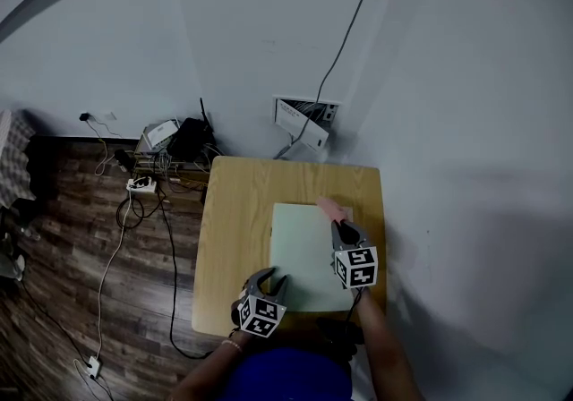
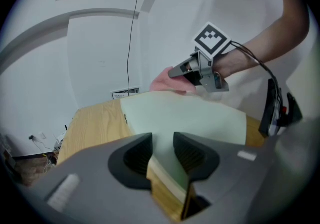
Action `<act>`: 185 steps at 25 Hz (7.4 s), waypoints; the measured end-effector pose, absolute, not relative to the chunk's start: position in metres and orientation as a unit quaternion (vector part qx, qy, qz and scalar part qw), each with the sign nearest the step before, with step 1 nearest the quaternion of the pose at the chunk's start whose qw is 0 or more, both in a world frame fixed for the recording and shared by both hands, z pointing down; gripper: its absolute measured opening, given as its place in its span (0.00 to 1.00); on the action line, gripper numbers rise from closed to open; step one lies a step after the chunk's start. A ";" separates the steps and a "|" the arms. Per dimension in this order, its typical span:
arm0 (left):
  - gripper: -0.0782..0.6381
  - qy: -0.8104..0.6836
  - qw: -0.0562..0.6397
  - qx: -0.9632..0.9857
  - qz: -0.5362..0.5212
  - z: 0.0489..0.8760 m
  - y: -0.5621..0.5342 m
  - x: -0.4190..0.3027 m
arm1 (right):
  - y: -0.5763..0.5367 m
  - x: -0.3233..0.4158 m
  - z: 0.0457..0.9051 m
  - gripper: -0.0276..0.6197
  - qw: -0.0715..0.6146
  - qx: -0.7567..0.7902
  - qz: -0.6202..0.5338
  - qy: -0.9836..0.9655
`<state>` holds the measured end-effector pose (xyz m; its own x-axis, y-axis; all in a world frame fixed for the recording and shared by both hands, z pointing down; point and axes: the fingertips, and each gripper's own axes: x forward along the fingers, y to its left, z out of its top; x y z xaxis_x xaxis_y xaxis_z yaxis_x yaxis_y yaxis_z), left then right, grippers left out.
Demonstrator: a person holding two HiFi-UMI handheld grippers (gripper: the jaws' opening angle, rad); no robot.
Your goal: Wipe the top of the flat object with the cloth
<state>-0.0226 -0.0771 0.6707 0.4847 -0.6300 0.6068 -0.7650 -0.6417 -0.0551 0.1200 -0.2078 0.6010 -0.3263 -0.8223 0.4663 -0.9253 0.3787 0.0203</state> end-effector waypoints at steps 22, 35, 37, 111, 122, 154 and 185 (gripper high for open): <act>0.30 -0.402 0.112 0.858 0.299 0.672 -0.077 -0.023 | -0.161 -0.025 0.645 0.07 0.322 0.360 0.076 -0.873; 0.30 -0.402 0.109 0.858 0.301 0.670 -0.077 -0.023 | -0.156 -0.035 0.668 0.07 0.355 0.342 0.065 -0.867; 0.30 -0.402 0.108 0.858 0.302 0.671 -0.077 -0.023 | -0.156 -0.034 0.668 0.07 0.355 0.344 0.061 -0.867; 0.30 -0.405 0.106 0.857 0.300 0.671 -0.076 -0.021 | -0.126 0.154 0.681 0.07 0.347 0.518 0.140 -0.770; 0.30 -0.406 0.107 0.857 0.299 0.669 -0.076 -0.022 | -0.126 0.152 0.671 0.07 0.344 0.532 0.139 -0.761; 0.30 -0.407 0.106 0.856 0.301 0.670 -0.076 -0.021 | -0.090 -0.007 0.616 0.07 0.267 0.352 0.114 -0.890; 0.30 -0.404 0.097 0.857 0.306 0.671 -0.076 -0.022 | -0.094 -0.020 0.667 0.06 0.321 0.312 0.144 -0.883</act>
<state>-0.0215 -0.0760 0.6714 0.4862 -0.6325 0.6030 -0.7517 -0.6546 -0.0805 -0.0197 -0.0939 0.6668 -0.5991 -0.4582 0.6566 -0.6427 0.7642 -0.0531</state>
